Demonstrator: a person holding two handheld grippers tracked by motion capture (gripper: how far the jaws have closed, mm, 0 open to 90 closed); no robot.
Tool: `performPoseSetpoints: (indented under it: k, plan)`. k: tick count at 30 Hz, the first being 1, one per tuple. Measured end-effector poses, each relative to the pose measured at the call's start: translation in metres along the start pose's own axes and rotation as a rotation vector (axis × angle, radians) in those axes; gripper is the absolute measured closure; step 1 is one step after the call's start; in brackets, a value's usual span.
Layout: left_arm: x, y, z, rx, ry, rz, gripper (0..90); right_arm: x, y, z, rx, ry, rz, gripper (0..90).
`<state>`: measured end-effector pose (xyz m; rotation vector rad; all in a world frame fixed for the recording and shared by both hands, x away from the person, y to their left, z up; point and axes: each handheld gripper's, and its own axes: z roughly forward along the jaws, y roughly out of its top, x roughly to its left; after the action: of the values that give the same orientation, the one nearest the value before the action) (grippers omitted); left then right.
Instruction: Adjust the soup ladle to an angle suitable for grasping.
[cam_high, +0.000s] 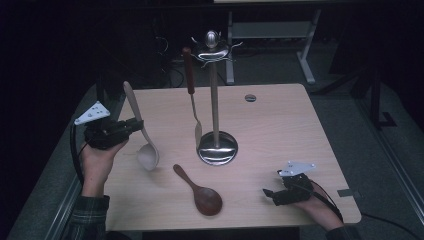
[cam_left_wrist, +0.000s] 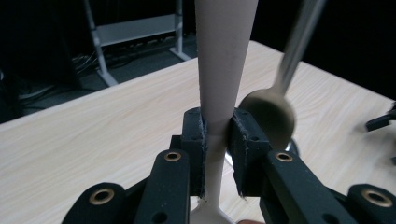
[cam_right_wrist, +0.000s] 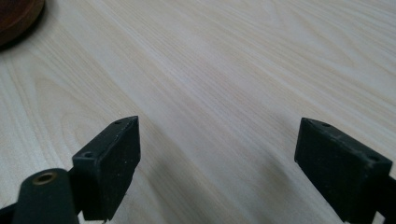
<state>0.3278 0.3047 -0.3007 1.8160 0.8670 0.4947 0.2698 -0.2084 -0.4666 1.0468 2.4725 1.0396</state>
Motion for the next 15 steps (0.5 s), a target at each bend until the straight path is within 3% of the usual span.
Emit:
performPoseSetpoints:
  k: [7,15]
  plan:
    - [-0.019,0.014,-0.005,-0.032,-0.052,0.009,76.6,0.000,0.000,0.000,0.000,0.000,0.000,14.1]
    - [-0.036,0.027,-0.002,-0.026,-0.103,0.020,76.7,0.000,0.000,0.000,-0.001,0.000,0.004,14.1]
